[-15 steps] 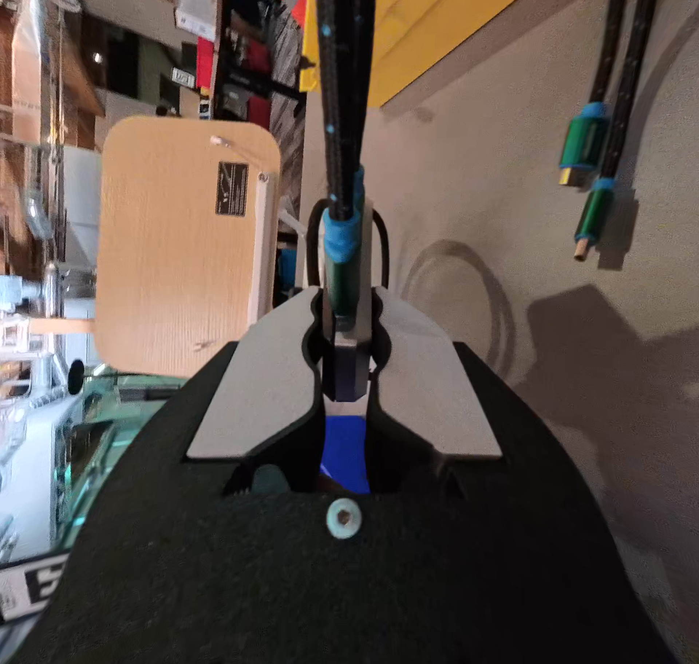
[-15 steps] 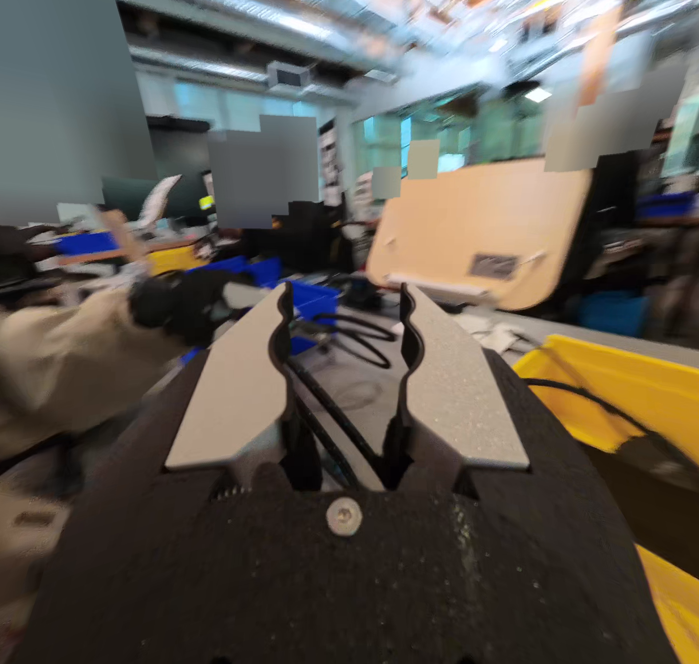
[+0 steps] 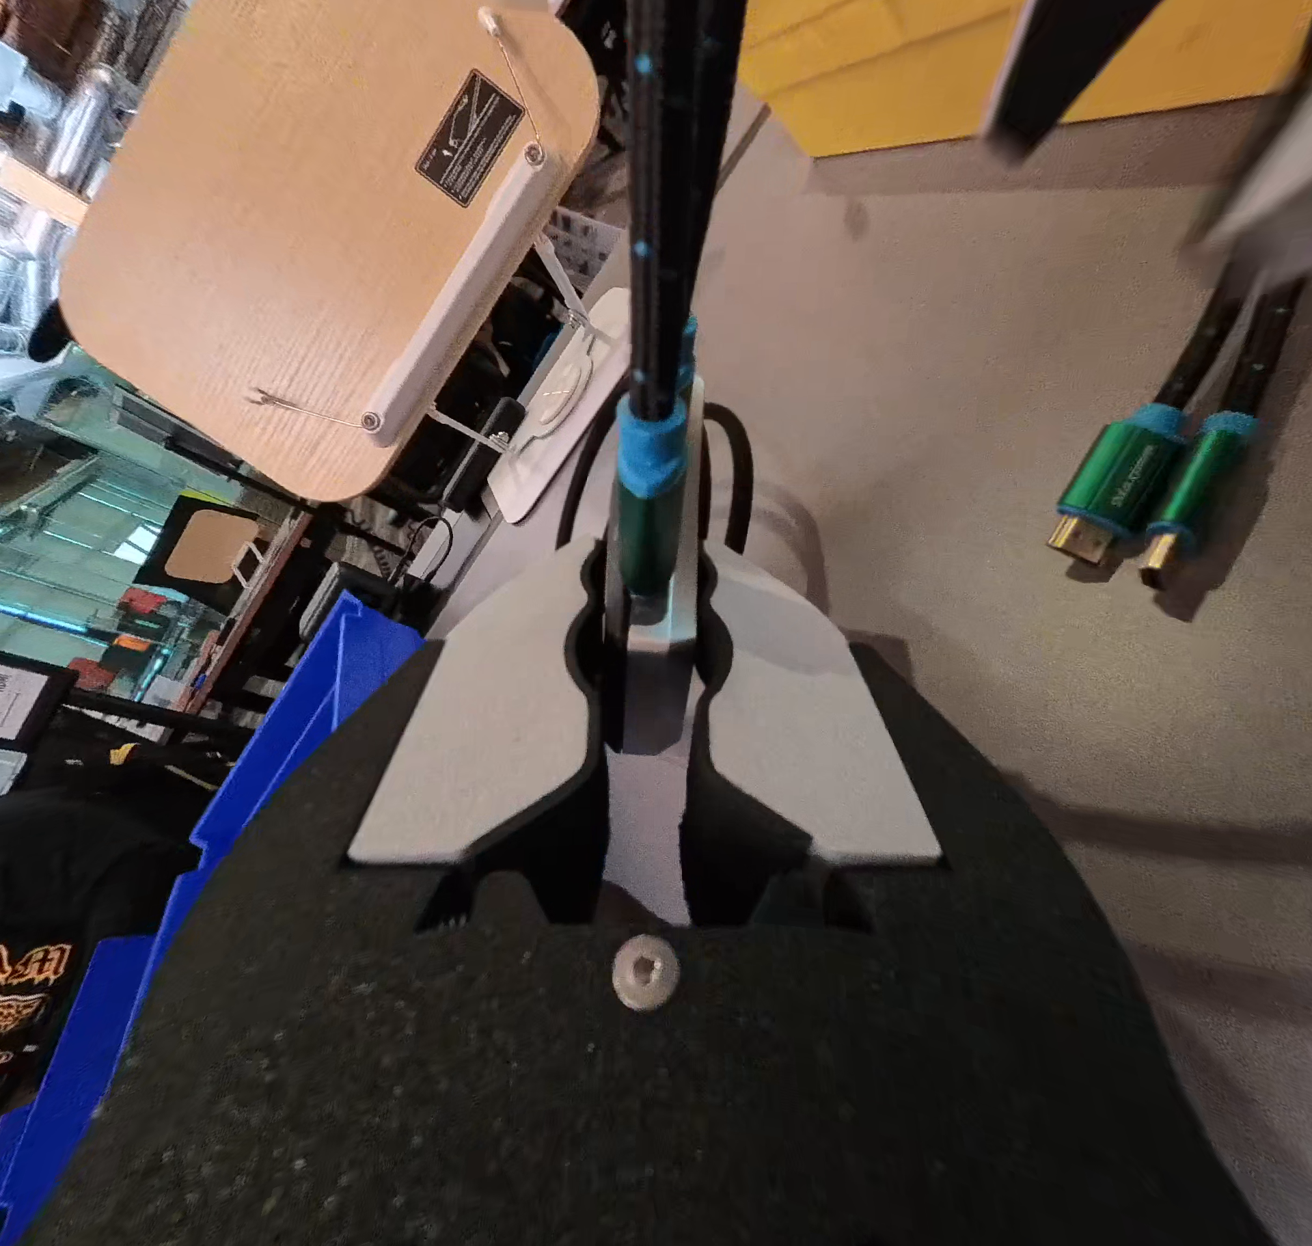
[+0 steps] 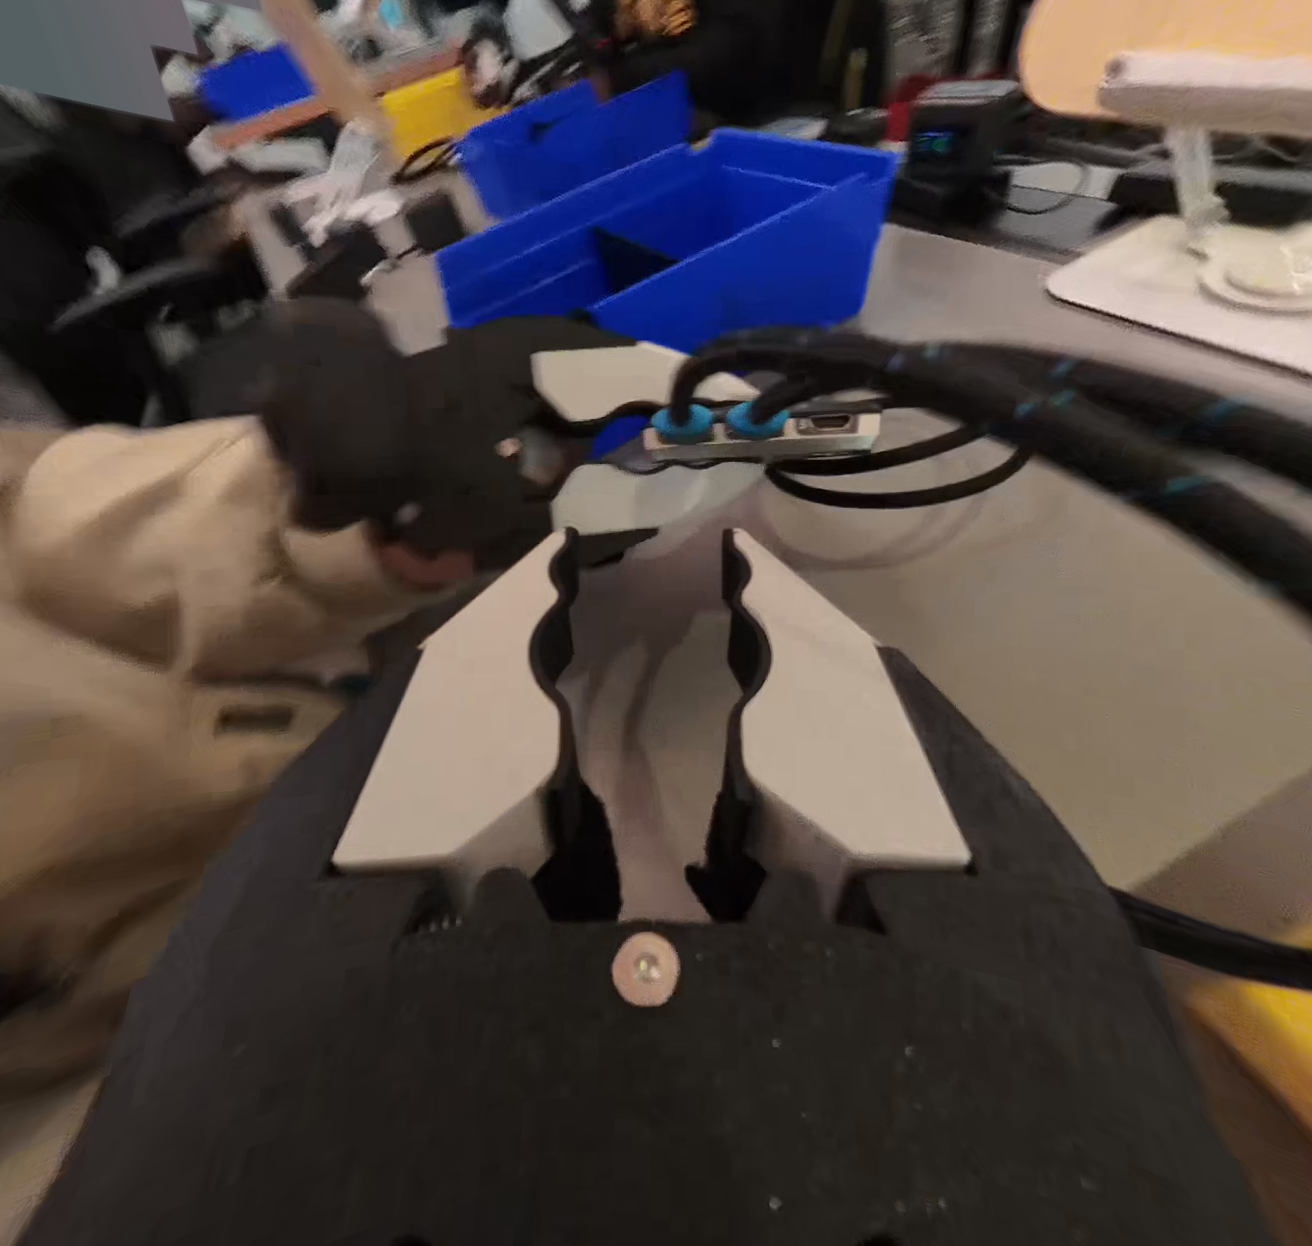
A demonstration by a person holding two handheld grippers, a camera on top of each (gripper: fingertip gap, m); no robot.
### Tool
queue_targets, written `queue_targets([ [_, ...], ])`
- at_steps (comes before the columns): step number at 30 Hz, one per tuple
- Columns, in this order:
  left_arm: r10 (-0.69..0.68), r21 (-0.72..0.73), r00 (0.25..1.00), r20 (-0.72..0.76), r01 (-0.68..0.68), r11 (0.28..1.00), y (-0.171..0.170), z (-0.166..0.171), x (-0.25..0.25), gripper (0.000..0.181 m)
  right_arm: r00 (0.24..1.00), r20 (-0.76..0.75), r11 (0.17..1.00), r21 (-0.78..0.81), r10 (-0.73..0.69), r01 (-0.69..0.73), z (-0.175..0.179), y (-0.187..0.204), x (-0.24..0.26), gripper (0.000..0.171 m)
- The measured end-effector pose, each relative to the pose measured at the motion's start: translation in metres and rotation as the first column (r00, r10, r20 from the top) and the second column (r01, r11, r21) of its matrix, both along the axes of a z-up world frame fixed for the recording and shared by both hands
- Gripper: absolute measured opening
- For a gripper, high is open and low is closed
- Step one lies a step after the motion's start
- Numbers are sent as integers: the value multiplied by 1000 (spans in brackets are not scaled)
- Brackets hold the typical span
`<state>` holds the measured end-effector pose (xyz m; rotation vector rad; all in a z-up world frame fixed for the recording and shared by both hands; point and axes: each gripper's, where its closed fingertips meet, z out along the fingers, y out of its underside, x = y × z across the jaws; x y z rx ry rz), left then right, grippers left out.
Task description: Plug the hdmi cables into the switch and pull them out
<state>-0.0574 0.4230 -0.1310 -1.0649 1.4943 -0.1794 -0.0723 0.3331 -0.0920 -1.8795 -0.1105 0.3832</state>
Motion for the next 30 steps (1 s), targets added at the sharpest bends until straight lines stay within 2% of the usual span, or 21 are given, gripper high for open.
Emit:
queue_targets([
  [2,-24,19,1000,12,23,1000,-6,0,-1,22,994,-54,994,47,-92,94,-15,21,-4,38],
  [6,-79,50,997,4,79,996,-20,-4,-4,21,991,33,975,185,-133,124,-12,32,-16,34],
  [9,-88,24,996,-5,88,996,-21,-7,-8,21,989,67,976,181,-135,121,-14,36,-21,25],
  [13,-92,53,996,-13,93,994,-21,-8,-10,21,987,77,978,167,-142,128,-22,43,-25,25],
  [15,-92,36,996,-11,92,995,-20,-9,-11,21,982,89,973,177,-168,151,-22,46,-24,19],
  [20,-61,55,998,-5,61,997,-12,-10,-11,21,975,38,961,185,-217,206,-23,53,-23,18],
  [22,-59,18,998,14,59,998,-10,-9,-11,22,981,-3,968,159,-196,194,-23,55,-22,18],
  [30,-115,-49,991,74,119,992,-19,-2,-7,22,979,-29,956,211,-204,205,-15,47,-18,17],
])
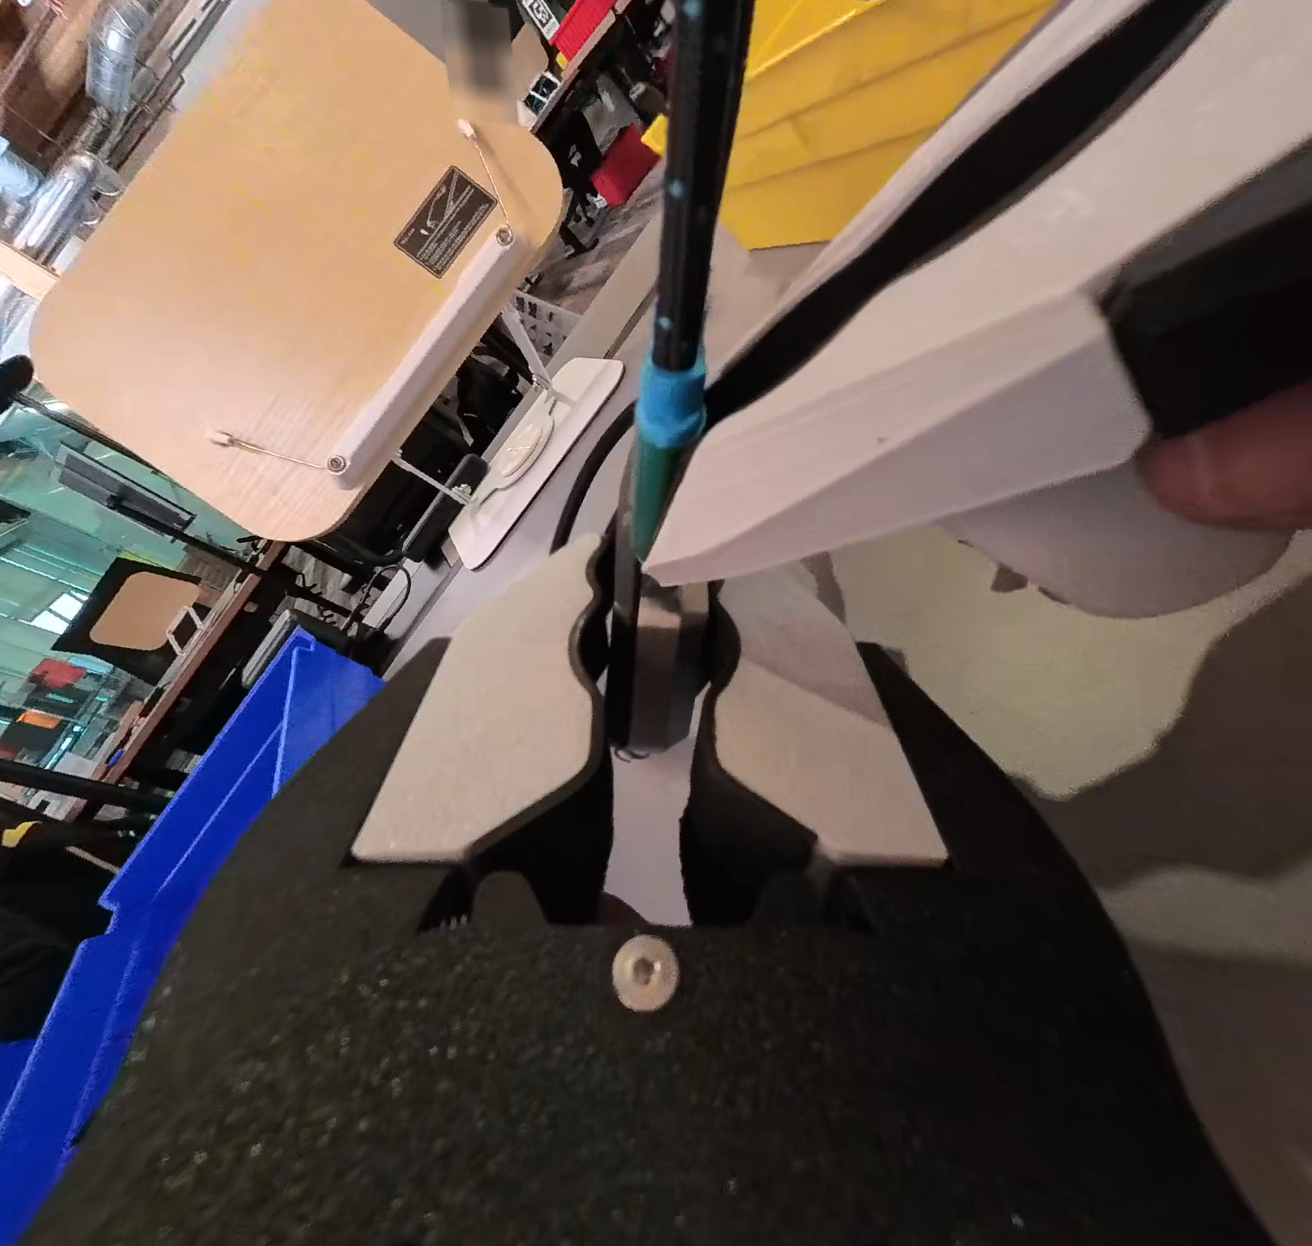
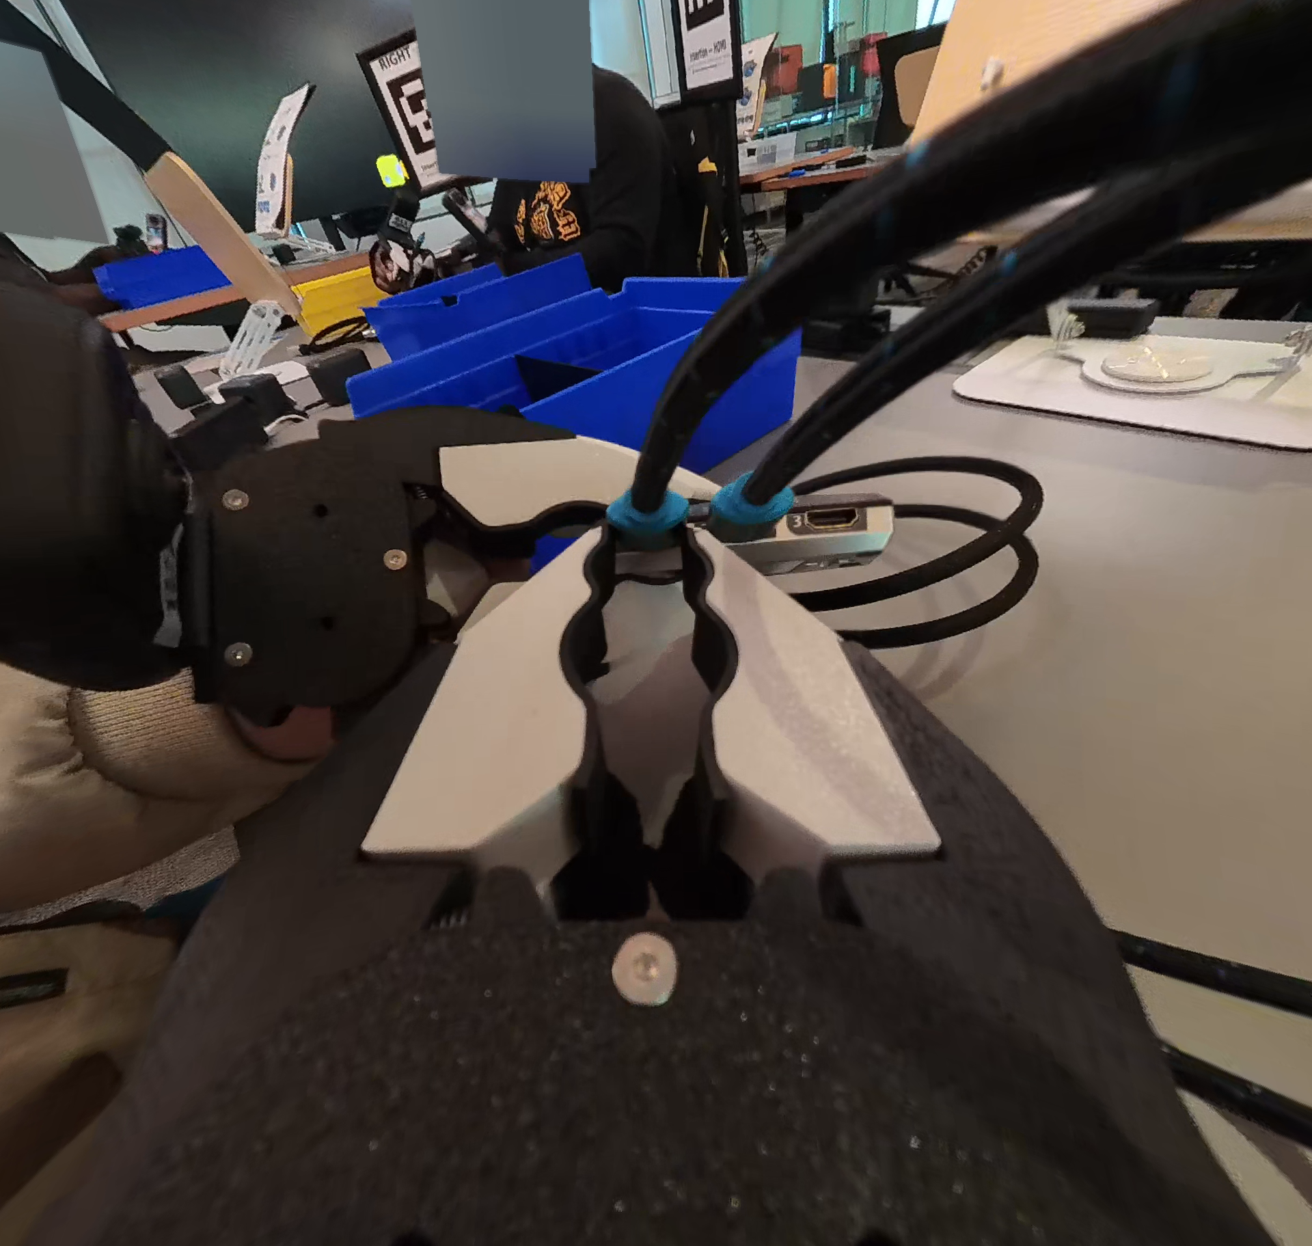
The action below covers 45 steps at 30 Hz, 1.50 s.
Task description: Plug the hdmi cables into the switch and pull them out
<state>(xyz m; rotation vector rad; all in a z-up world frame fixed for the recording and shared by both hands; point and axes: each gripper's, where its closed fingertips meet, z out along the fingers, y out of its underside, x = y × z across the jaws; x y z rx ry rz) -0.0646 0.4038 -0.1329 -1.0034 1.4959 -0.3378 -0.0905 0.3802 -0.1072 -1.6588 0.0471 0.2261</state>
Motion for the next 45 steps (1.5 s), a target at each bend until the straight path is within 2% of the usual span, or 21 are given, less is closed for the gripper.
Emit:
queue_targets([
  [8,-55,-9,996,73,56,998,-10,14,5,23,999,-14,996,81,-38,39,14,-14,6,16],
  [9,-28,-42,999,29,29,999,-4,6,5,21,1000,3,991,131,-5,5,22,-21,2,0],
  [10,8,-76,999,-48,-12,997,8,-9,4,22,998,-16,970,236,-60,62,41,-30,12,0],
  [11,12,-85,998,-55,-17,996,14,-13,2,22,1000,3,981,192,-30,29,41,-29,13,0],
  [14,-33,-99,999,-9,32,995,2,1,5,22,1000,-9,996,91,10,-9,20,-20,11,0],
  [16,-43,-18,999,-10,43,999,-1,0,7,22,999,-6,999,-12,52,-52,3,-14,5,0],
  [17,-66,17,998,-4,67,998,-4,-1,7,21,998,2,998,-9,62,-62,1,-14,3,2],
  [19,-88,63,996,2,87,994,-7,-1,8,21,996,70,998,-37,61,-59,-5,-12,2,21],
  [24,-82,96,996,-24,84,992,-7,-5,3,22,988,152,999,-46,3,4,-1,-21,9,25],
  [34,-29,189,999,-30,35,981,-8,-4,3,21,978,197,997,27,-71,67,8,-20,6,23],
  [40,11,207,1000,-27,-5,978,-9,-3,5,21,994,81,996,49,-74,70,11,-18,9,22],
  [45,13,225,998,-67,2,974,-7,-8,4,21,996,84,1000,-7,-27,28,4,-19,11,19],
])
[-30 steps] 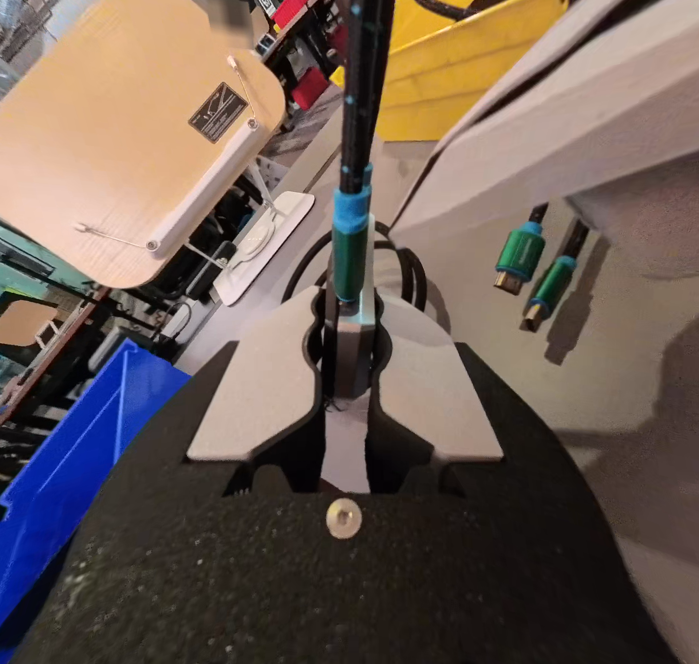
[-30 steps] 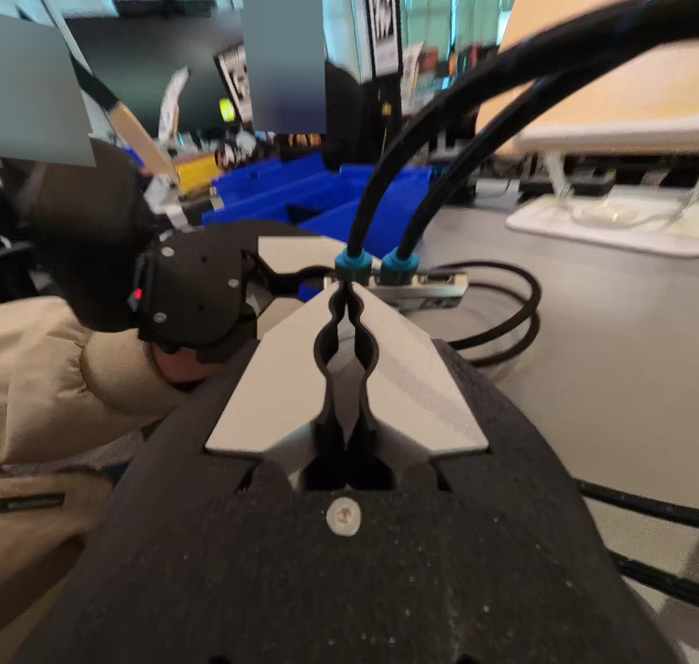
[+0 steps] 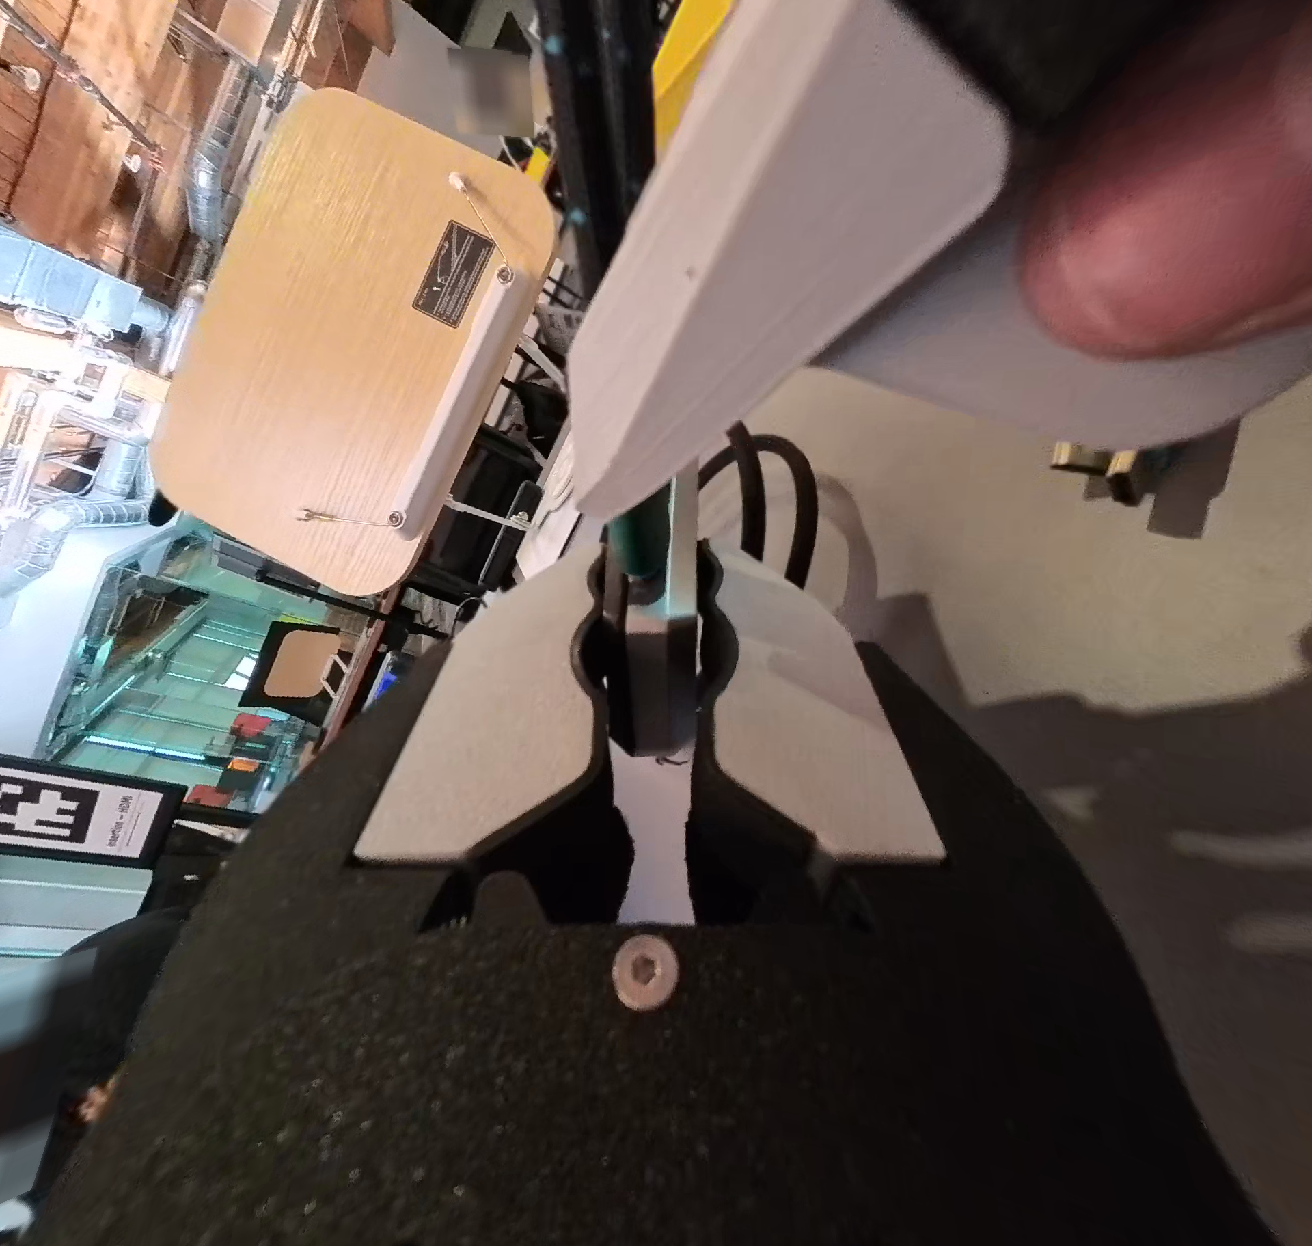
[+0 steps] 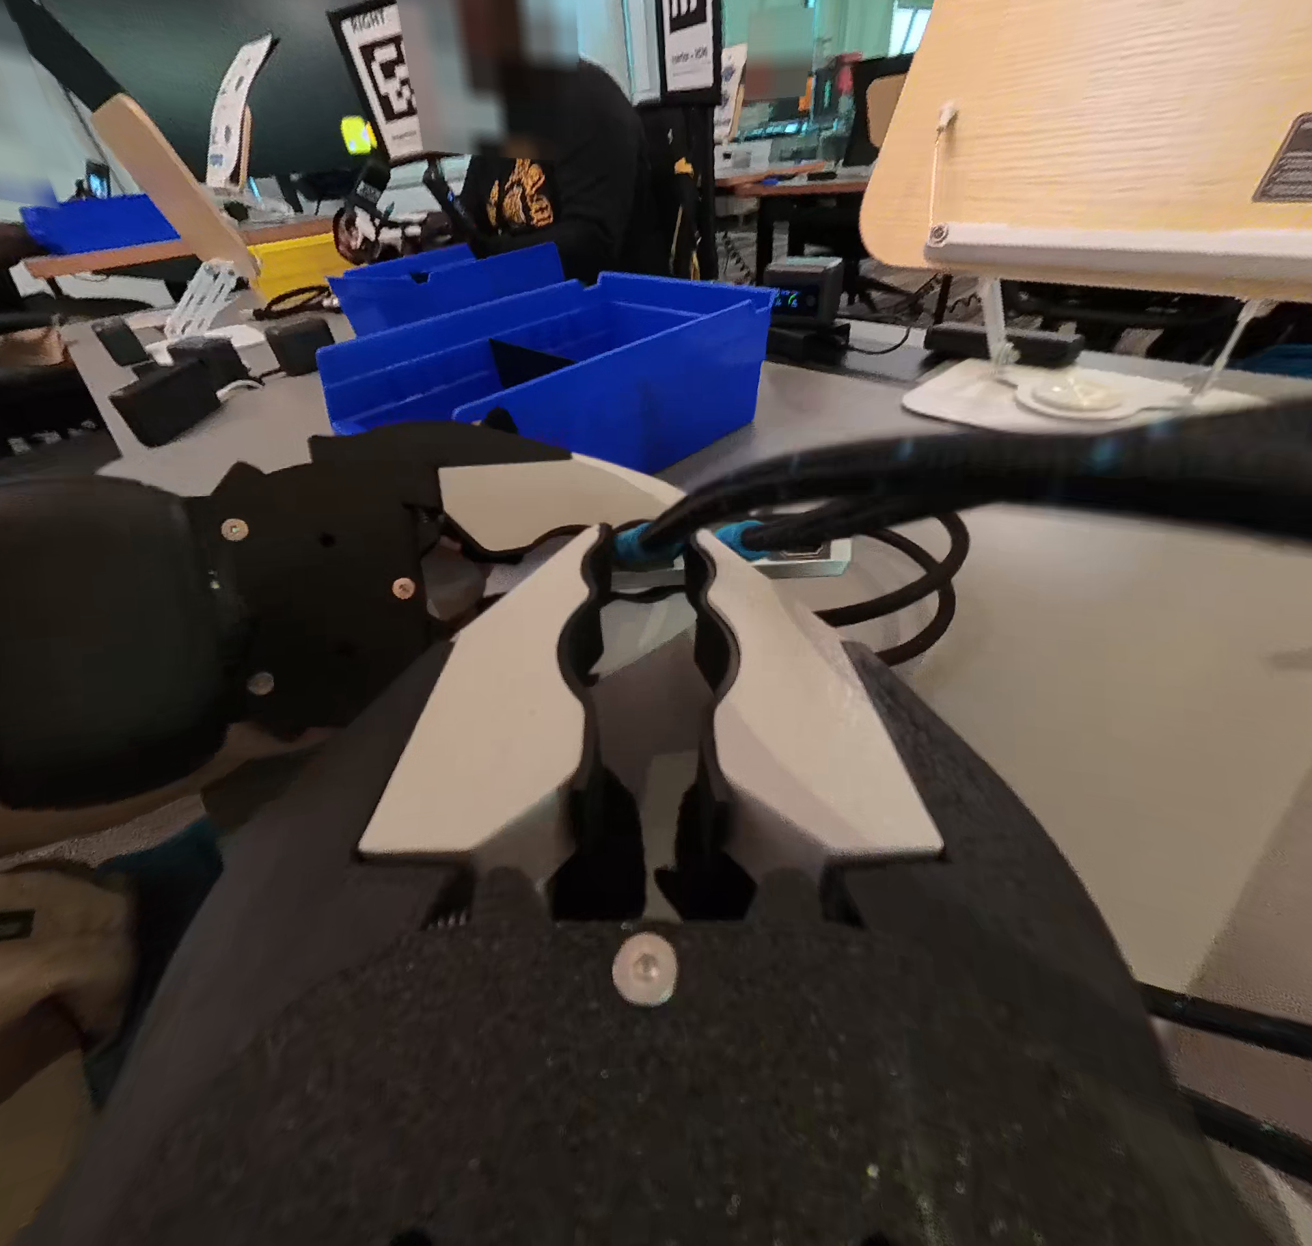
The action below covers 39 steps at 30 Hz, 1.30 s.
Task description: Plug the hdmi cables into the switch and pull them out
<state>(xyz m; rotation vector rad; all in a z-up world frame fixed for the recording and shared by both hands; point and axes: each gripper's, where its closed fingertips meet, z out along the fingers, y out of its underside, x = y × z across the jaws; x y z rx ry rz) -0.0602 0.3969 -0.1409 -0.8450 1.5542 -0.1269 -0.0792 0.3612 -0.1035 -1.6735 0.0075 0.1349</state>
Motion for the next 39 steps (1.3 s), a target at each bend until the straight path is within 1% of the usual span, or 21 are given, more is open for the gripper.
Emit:
queue_targets([
  [2,-26,-78,1000,1,26,997,1,-3,1,22,1000,-2,999,-43,28,-28,-3,1,1,19],
  [4,-46,-127,999,19,48,991,1,0,2,22,998,-55,999,-29,38,-40,-1,0,4,19],
  [6,-53,-146,998,29,57,988,0,0,1,22,1000,-23,1000,-20,21,-21,2,1,4,19],
  [10,-82,-149,995,54,89,985,-7,4,1,22,999,-40,1000,3,29,-29,6,-5,3,18],
  [11,-58,-153,998,38,63,986,-2,1,0,22,999,-45,999,21,30,-29,9,-7,3,18],
  [12,-2,-175,1000,-5,1,985,14,-10,-2,22,997,-66,990,137,33,-23,29,-16,7,18],
  [13,36,-174,999,-14,-38,984,32,-14,-6,22,995,-93,983,183,25,-7,47,-26,17,18],
  [14,60,-162,998,11,-58,985,43,-7,-11,22,996,-92,978,208,4,15,58,-36,29,18],
  [15,52,-156,997,52,-43,987,42,6,-13,22,998,-65,981,191,-5,17,58,-42,36,18],
  [16,23,-152,996,82,-11,988,32,14,-10,21,999,-50,988,156,11,-3,50,-43,37,18],
  [18,-11,-199,998,63,24,980,17,7,-2,22,987,-122,986,140,103,-86,41,-41,32,18],
  [20,-9,-148,999,40,14,989,26,0,1,22,960,-178,974,109,214,-197,39,-38,21,19],
  [22,2,-163,999,42,5,987,39,-3,1,22,925,-203,947,77,321,-312,41,-43,9,18],
  [24,31,-216,997,65,-16,976,48,0,0,22,860,-289,904,64,421,-422,51,-52,-2,18],
  [28,49,-233,996,68,-32,972,49,2,-3,22,781,-314,836,90,539,-541,93,-71,-17,18],
  [30,38,-222,998,54,-26,975,46,-1,-5,22,782,-311,839,138,541,-526,122,-78,-10,18],
  [31,35,-217,998,50,-24,976,44,-1,-6,22,775,-328,840,166,541,-516,136,-82,-3,12],
  [32,34,-213,998,47,-23,977,42,-2,-6,21,774,-347,848,195,530,-493,151,-86,8,18],
  [33,32,-208,999,42,-23,978,41,-2,-6,21,782,-366,863,219,506,-456,163,-89,22,18],
  [36,29,-200,999,37,-21,980,39,-4,-6,22,809,-401,898,281,431,-339,190,-100,67,18],
  [39,27,-206,999,35,-19,978,39,-5,-6,22,788,-470,902,358,397,-240,206,-111,110,18],
])
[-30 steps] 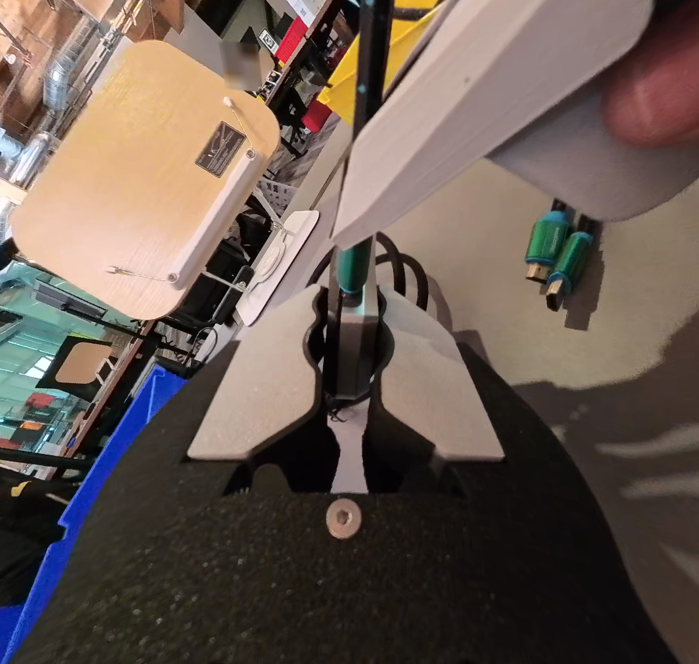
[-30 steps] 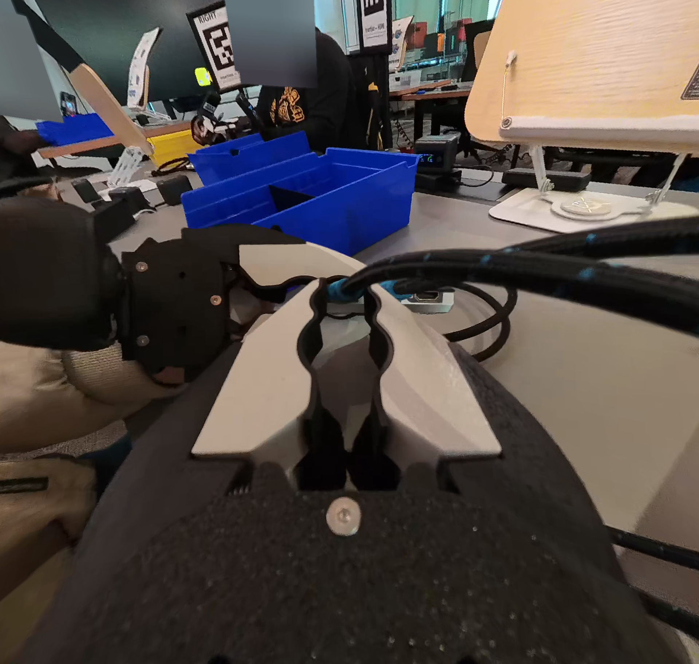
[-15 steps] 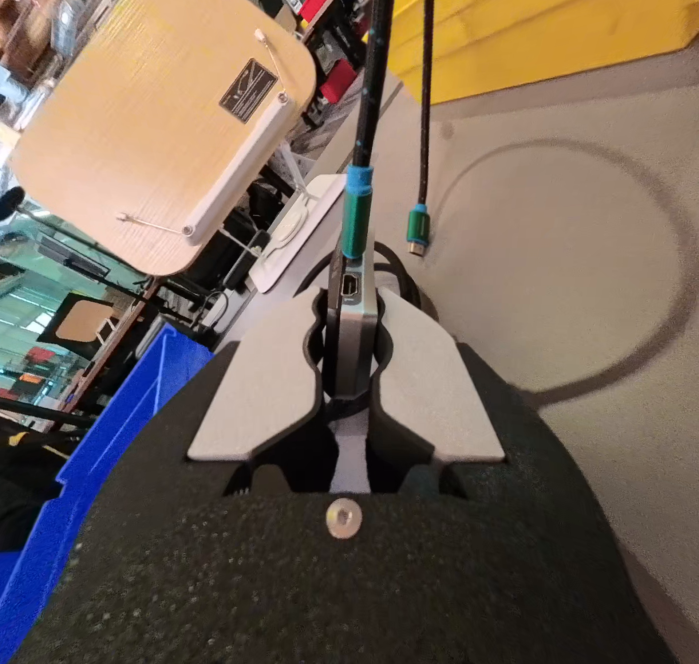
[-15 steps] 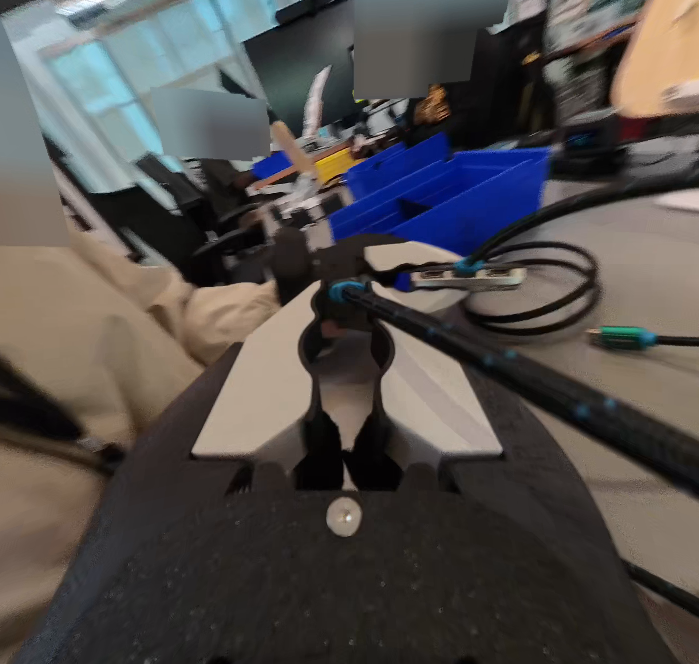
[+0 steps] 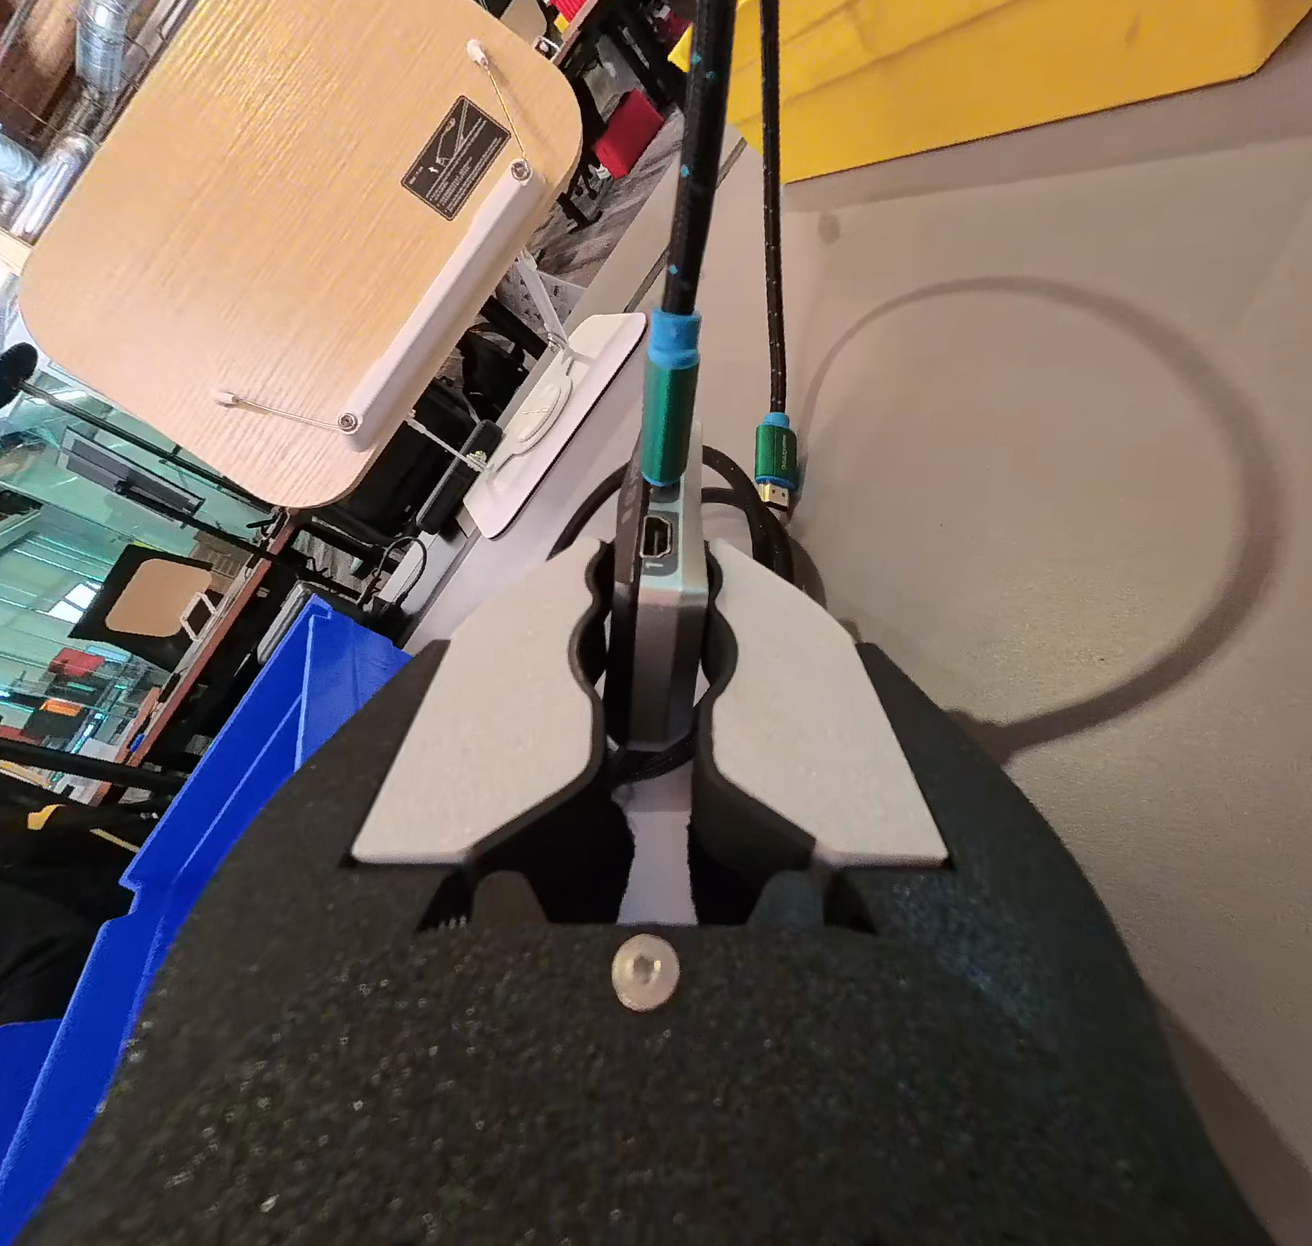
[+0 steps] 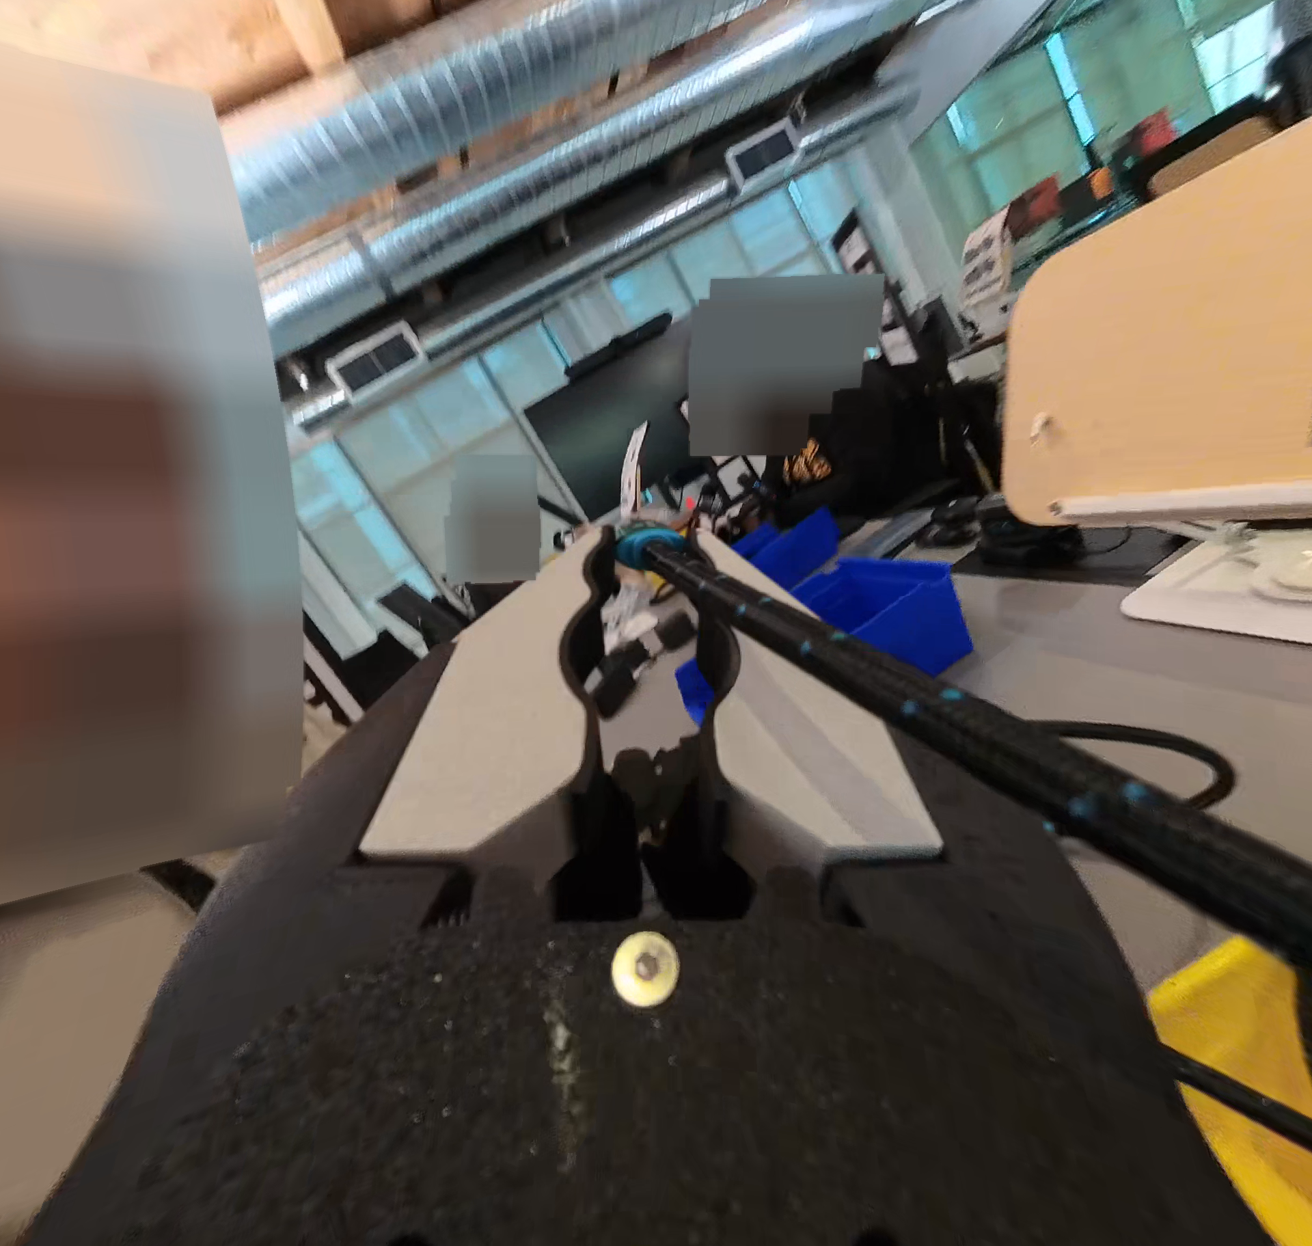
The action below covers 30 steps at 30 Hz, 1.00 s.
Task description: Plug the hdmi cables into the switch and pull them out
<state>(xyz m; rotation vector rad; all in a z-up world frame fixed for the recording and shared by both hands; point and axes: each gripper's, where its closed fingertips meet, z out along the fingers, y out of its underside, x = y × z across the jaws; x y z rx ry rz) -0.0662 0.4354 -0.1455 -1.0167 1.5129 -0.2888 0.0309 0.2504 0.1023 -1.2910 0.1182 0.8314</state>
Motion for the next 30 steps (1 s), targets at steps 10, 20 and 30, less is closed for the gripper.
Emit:
queue_targets([
  [10,-7,23,1000,-28,8,1000,-3,-5,1,22,938,-251,904,-411,-239,120,-129,26,129,18],
  [20,-13,30,999,-38,14,999,-3,-4,0,22,922,142,570,-749,-361,339,-233,62,163,31],
  [30,-11,37,1000,10,11,999,1,5,-5,22,795,415,484,-636,-442,601,-198,38,167,69],
])
